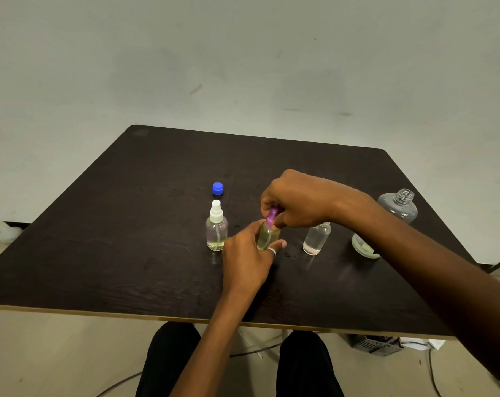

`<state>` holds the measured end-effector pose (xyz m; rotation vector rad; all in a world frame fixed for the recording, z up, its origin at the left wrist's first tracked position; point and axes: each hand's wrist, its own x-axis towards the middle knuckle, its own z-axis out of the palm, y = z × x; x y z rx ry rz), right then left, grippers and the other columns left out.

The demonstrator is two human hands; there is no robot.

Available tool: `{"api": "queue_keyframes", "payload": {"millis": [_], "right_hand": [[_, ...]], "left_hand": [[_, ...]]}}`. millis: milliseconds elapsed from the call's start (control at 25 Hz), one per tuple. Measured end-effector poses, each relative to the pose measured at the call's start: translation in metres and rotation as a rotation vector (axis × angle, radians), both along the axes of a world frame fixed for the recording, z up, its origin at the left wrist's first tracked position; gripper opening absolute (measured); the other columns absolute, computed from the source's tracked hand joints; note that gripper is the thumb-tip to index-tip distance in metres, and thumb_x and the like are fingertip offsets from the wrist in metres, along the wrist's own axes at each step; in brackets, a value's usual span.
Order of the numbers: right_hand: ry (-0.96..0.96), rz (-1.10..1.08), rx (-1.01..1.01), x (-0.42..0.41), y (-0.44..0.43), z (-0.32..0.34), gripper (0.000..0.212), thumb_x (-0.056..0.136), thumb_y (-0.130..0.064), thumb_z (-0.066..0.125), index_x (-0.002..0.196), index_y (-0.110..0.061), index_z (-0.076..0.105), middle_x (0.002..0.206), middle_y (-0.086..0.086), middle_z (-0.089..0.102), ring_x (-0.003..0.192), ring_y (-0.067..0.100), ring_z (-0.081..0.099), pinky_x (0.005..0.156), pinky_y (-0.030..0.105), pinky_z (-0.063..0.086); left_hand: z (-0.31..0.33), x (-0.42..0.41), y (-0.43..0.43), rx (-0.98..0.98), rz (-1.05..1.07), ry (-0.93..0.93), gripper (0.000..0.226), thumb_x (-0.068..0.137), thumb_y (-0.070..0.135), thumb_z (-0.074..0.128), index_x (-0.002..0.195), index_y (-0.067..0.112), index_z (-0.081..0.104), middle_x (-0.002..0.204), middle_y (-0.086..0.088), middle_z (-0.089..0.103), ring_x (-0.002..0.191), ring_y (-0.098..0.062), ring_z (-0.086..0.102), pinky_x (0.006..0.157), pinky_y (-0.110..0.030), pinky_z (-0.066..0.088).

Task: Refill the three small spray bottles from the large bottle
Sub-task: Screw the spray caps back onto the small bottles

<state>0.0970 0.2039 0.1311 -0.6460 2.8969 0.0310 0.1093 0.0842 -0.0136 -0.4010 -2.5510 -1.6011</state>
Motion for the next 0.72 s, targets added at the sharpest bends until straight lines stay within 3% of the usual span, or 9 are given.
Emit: {"api": "queue_keyframes", "payload": {"millis": [160, 400, 600, 720], "right_hand": [[0.008, 0.041, -0.022, 0.003, 0.000, 0.001, 0.020, 0.081, -0.006, 0.067, 0.097, -0.017, 0.072, 0.089, -0.007, 0.068, 0.079, 0.008, 0.061, 0.070, 0.021, 0.047], [0.020, 0.047, -0.048, 0.003, 0.002, -0.001, 0.021, 0.080, -0.006, 0.070, 0.096, -0.019, 0.073, 0.088, -0.010, 0.068, 0.076, 0.004, 0.059, 0.067, 0.013, 0.044], [0.018, -0.015, 0.002, -0.001, 0.001, -0.003, 0.011, 0.083, -0.025, 0.073, 0.091, -0.018, 0.070, 0.075, -0.013, 0.058, 0.069, 0.005, 0.056, 0.064, 0.020, 0.046], [0.064, -0.083, 0.055, -0.001, 0.000, -0.010, 0.027, 0.087, -0.042, 0.067, 0.077, -0.018, 0.061, 0.067, -0.009, 0.054, 0.063, 0.008, 0.054, 0.056, 0.020, 0.038]], "left_hand": [[-0.001, -0.001, 0.000, -0.014, 0.002, -0.008, 0.030, 0.076, 0.042, 0.082, 0.099, 0.031, 0.069, 0.078, 0.019, 0.066, 0.075, 0.005, 0.061, 0.067, -0.014, 0.049], [-0.001, 0.000, 0.000, -0.011, -0.006, -0.002, 0.029, 0.076, 0.042, 0.082, 0.099, 0.031, 0.068, 0.080, 0.015, 0.069, 0.074, 0.001, 0.063, 0.067, -0.020, 0.052], [0.000, 0.000, 0.000, 0.003, 0.003, -0.019, 0.045, 0.076, 0.040, 0.083, 0.118, 0.030, 0.068, 0.087, 0.014, 0.070, 0.073, -0.002, 0.063, 0.068, -0.016, 0.049], [0.000, 0.001, 0.000, 0.003, 0.010, -0.008, 0.046, 0.075, 0.040, 0.083, 0.118, 0.035, 0.067, 0.088, 0.013, 0.072, 0.071, -0.003, 0.061, 0.066, -0.016, 0.048]]}}
